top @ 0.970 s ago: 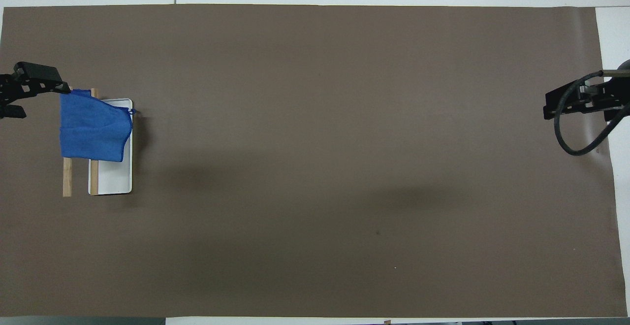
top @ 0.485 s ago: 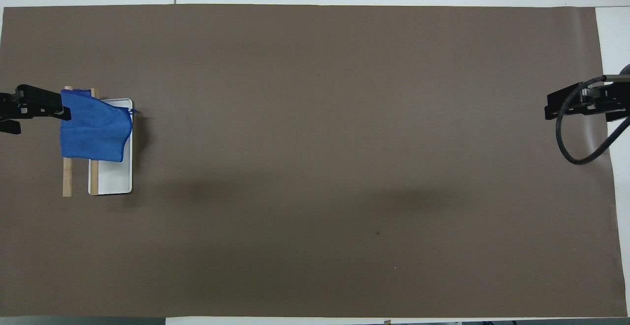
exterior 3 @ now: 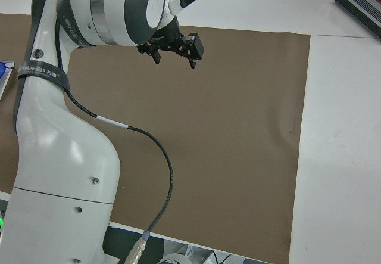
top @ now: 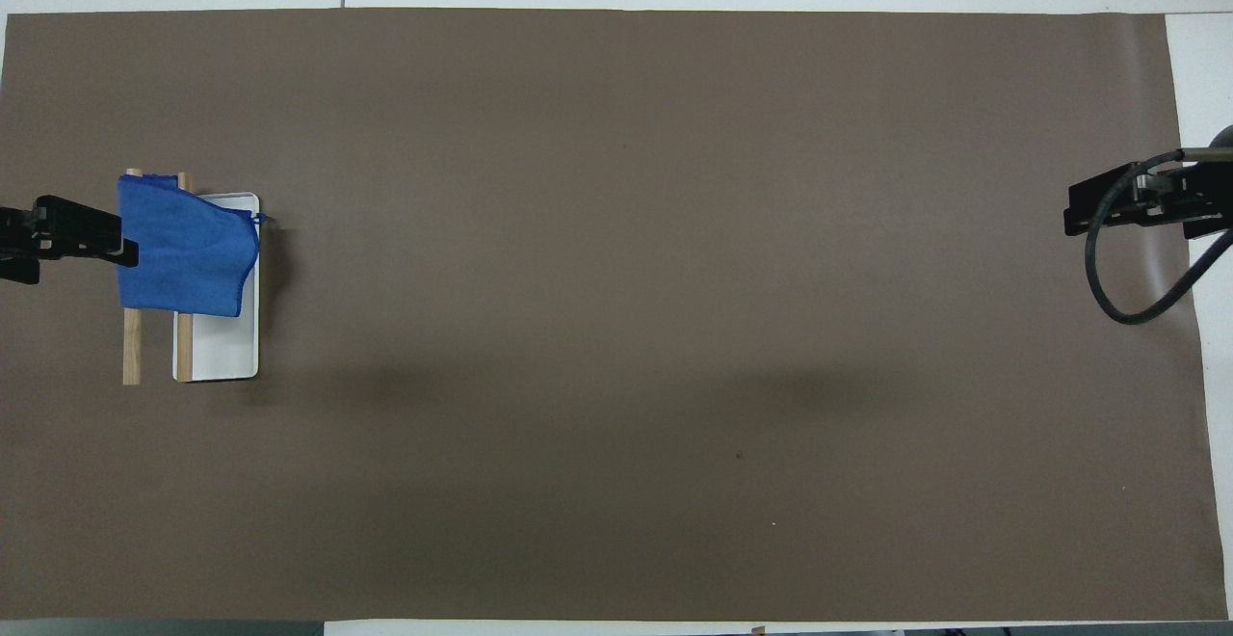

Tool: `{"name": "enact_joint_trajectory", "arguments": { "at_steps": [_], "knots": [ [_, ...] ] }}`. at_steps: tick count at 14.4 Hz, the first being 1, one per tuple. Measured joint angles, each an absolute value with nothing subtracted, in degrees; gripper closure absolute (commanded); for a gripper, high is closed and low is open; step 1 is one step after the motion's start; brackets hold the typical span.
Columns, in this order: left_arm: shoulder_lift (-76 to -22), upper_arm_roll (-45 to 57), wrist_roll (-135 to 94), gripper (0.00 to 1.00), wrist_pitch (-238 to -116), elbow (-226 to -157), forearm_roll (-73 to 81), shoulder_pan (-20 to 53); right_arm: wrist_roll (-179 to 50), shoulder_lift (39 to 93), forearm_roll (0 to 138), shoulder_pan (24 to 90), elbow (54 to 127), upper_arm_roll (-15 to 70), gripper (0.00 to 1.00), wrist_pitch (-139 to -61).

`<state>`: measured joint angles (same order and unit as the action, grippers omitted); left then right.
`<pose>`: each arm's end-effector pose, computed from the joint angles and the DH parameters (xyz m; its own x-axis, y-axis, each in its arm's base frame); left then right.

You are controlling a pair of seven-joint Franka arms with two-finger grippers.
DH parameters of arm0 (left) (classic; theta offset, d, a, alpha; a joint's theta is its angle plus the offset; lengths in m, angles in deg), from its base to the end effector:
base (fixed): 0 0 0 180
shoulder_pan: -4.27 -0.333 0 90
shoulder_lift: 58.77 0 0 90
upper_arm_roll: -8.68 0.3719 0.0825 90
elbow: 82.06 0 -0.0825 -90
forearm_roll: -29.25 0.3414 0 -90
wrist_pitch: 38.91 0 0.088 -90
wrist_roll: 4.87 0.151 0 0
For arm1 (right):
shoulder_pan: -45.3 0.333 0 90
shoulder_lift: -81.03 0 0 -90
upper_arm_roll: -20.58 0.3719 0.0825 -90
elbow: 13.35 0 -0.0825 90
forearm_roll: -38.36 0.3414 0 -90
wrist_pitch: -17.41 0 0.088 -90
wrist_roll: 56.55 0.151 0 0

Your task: Right arm passes towel to left arm to hang

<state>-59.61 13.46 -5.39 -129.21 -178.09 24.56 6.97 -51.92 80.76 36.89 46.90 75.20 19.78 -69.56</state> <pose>0.4995 0.0061 0.5999 0.9953 0.0455 -0.0861 0.0526 -0.9953 0.0819 0.5070 0.0031 0.6403 0.9972 -0.0681 -0.0301 -0.0673 -0.9973 0.0282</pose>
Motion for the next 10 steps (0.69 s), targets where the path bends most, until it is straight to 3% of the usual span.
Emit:
{"name": "enact_joint_trajectory", "arguments": {
  "at_steps": [10],
  "knots": [
    [-60.2, 13.2, -4.3, 0.0, -131.9, -178.1, 28.1, 7.1, -51.9, 80.8, 36.9, 46.9, 75.2, 19.8, 0.0, -69.6]
  ]
}}
